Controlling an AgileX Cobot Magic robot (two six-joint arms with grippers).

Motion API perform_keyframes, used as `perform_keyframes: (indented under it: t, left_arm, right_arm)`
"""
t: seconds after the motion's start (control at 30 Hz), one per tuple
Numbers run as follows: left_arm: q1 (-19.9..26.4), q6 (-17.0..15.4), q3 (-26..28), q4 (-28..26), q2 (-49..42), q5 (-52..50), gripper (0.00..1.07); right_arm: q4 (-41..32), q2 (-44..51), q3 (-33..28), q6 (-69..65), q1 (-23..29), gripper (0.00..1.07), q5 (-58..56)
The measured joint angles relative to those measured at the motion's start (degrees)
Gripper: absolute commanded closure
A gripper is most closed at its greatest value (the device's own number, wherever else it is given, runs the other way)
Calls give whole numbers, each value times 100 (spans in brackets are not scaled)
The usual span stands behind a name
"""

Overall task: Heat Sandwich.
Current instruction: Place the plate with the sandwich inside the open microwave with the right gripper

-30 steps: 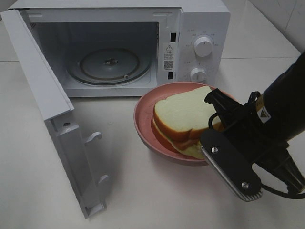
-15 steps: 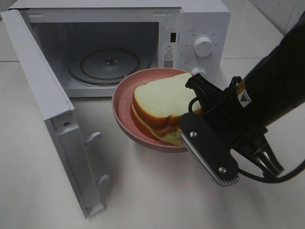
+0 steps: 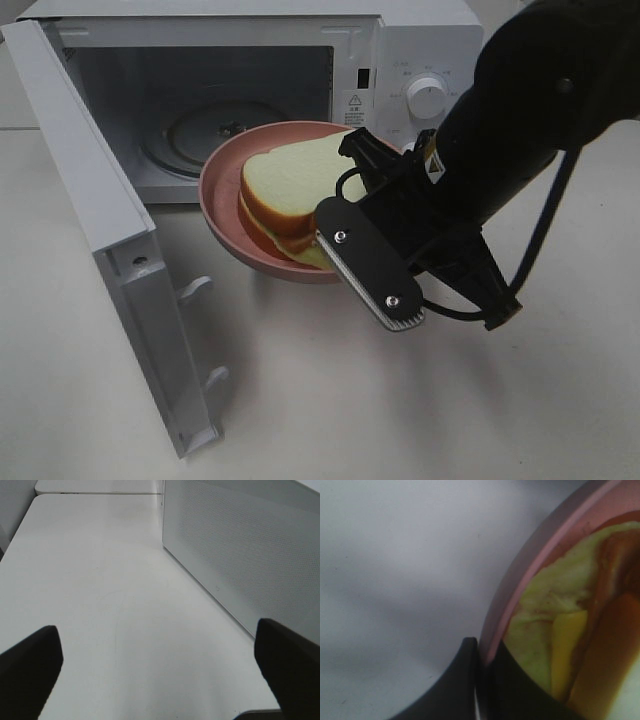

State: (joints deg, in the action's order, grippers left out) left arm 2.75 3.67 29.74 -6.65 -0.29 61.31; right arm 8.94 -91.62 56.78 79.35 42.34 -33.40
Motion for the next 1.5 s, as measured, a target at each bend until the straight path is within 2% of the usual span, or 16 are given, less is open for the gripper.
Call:
perform_keyframes:
  t: [0.43,1.13,1.5]
  left_arm:
    - [0,0,0,0,0,0,7]
    - [0,0,0,0,0,0,7]
    - [0,0,0,0,0,0,7]
  right_arm:
    - [-132,-859,1094,0,0,107,-11]
    - [-132,-1879,2372,-23,0,107,-458]
    - [23,-2527,3312,-504,0,107,-751]
